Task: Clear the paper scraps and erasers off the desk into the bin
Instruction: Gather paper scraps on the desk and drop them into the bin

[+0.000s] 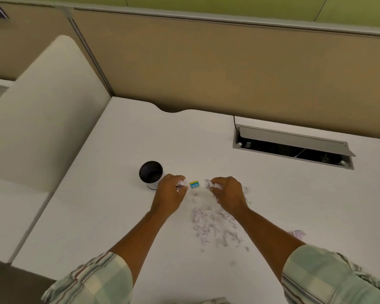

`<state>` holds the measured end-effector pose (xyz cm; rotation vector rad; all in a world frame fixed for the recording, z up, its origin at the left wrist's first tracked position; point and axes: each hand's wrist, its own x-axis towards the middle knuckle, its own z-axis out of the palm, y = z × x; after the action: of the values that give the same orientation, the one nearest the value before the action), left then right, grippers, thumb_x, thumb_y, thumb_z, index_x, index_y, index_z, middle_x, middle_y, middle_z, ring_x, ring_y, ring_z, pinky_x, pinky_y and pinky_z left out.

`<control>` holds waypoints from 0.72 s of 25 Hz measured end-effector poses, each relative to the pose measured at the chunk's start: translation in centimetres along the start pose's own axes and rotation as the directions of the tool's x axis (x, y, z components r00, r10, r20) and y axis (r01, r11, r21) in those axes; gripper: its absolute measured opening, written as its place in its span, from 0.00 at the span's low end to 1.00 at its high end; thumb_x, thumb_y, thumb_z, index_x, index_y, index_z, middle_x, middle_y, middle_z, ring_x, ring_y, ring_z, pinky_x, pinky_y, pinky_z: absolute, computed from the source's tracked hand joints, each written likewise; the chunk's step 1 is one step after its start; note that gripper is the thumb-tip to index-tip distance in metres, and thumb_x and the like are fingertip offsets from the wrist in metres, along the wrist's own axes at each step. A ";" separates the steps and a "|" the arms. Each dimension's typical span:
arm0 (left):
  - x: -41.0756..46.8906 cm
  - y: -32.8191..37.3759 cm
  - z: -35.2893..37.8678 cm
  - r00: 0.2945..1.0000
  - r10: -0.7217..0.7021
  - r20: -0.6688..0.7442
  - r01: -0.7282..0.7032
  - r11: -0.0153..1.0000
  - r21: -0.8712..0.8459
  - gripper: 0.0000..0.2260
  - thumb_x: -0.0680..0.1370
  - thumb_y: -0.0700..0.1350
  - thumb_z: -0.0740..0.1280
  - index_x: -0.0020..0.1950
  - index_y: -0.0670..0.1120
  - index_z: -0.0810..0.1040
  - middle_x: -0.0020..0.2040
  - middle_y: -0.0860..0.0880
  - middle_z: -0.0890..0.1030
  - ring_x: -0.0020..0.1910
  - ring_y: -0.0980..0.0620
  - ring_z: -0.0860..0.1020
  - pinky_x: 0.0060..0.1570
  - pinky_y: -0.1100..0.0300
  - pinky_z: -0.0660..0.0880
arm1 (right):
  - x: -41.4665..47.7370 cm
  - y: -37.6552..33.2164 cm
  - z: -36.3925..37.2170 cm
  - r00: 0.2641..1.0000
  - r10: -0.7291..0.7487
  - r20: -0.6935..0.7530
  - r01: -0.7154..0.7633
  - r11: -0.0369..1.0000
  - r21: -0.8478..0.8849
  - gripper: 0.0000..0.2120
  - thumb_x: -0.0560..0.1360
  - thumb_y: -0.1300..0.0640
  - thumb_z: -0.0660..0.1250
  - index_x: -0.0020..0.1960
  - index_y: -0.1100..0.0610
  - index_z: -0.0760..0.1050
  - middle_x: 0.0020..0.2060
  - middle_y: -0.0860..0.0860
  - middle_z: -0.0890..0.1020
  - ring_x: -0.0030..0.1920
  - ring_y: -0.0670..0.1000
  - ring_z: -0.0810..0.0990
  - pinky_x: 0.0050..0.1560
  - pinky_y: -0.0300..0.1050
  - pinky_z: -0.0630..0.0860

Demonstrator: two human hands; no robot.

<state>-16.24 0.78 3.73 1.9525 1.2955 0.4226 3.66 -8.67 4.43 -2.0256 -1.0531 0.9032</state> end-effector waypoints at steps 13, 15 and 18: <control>4.1 -6.6 -8.8 0.992 -0.050 -0.118 0.051 0.999 0.007 0.18 0.76 0.42 0.73 0.66 0.40 0.80 0.59 0.42 0.83 0.59 0.45 0.80 0.60 0.60 0.74 | 6.2 -12.0 12.2 0.966 -0.181 0.187 0.207 0.969 -0.132 0.11 0.78 0.57 0.70 0.37 0.57 0.77 0.30 0.52 0.76 0.30 0.46 0.70 0.36 0.39 0.67; 4.1 -7.2 -9.2 0.994 -0.038 -0.101 0.038 0.999 -0.011 0.21 0.74 0.42 0.76 0.66 0.42 0.80 0.60 0.44 0.83 0.59 0.47 0.80 0.62 0.59 0.74 | 6.6 -12.4 13.1 0.961 -0.175 0.215 0.211 0.965 -0.157 0.08 0.78 0.57 0.70 0.42 0.60 0.81 0.32 0.52 0.77 0.31 0.45 0.72 0.37 0.38 0.68; 4.0 -8.0 -9.8 0.995 -0.013 -0.095 0.013 1.000 -0.005 0.23 0.72 0.41 0.78 0.66 0.44 0.79 0.59 0.45 0.83 0.57 0.49 0.80 0.61 0.59 0.76 | 6.7 -13.1 13.9 0.946 -0.198 0.256 0.252 0.946 -0.201 0.07 0.77 0.56 0.70 0.49 0.60 0.83 0.32 0.47 0.76 0.30 0.42 0.71 0.32 0.28 0.65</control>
<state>-25.87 9.96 3.93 1.9396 1.3647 0.5166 -9.92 6.32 5.77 -1.9606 -1.5520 0.9469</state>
